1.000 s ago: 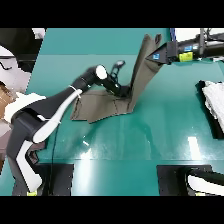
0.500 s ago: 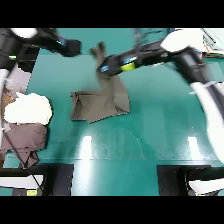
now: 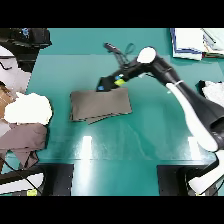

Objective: Fold the shirts.

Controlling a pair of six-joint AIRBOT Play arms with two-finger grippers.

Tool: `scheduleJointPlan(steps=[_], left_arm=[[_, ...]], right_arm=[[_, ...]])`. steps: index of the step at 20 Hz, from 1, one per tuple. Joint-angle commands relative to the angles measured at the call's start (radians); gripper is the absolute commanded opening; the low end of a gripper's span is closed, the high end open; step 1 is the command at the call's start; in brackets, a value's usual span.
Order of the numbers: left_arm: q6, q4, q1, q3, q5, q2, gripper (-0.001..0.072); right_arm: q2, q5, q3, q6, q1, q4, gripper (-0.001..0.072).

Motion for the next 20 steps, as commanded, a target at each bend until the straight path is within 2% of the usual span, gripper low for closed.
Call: scheduleJointPlan(steps=[1, 4, 7, 10, 14, 15, 16, 18, 20], left_arm=[[0.001, -0.029, 0.004, 0.0, -0.005, 0.005, 0.0025], [0.024, -0.023, -0.033, -0.01, 0.018, 0.004, 0.0025], [0.031, -0.023, -0.086, -0.013, 0.022, -0.025, 0.0025], [0.042, -0.03, -0.114, -0.013, 0.021, -0.059, 0.0025], [0.045, -0.04, -0.121, -0.012, 0.022, -0.066, 0.0025], [0.045, -0.042, -0.121, -0.012, 0.02, -0.066, 0.0025], [0.045, -0.052, -0.121, -0.012, 0.018, -0.067, 0.0025], [0.05, -0.054, -0.132, -0.012, 0.015, -0.066, 0.0024], [0.053, -0.004, -0.182, -0.012, 0.016, -0.066, 0.0024]], right_arm=[[0.108, 0.027, -0.259, 0.055, -0.174, -0.138, 0.0568], [0.18, -0.07, -0.488, 0.106, -0.311, -0.126, 0.0578], [0.147, -0.137, -0.581, 0.087, -0.351, 0.014, 0.0577], [0.065, -0.157, -0.558, 0.024, -0.304, 0.151, 0.0576], [-0.07, -0.161, -0.399, 0.026, -0.198, 0.207, 0.0572], [-0.106, -0.162, -0.356, 0.025, -0.173, 0.226, 0.0493], [-0.138, -0.16, -0.315, 0.025, -0.151, 0.231, 0.037], [-0.184, -0.153, -0.248, 0.024, -0.118, 0.231, 0.0028], [-0.185, -0.149, -0.192, 0.024, -0.12, 0.214, 0.0013]])
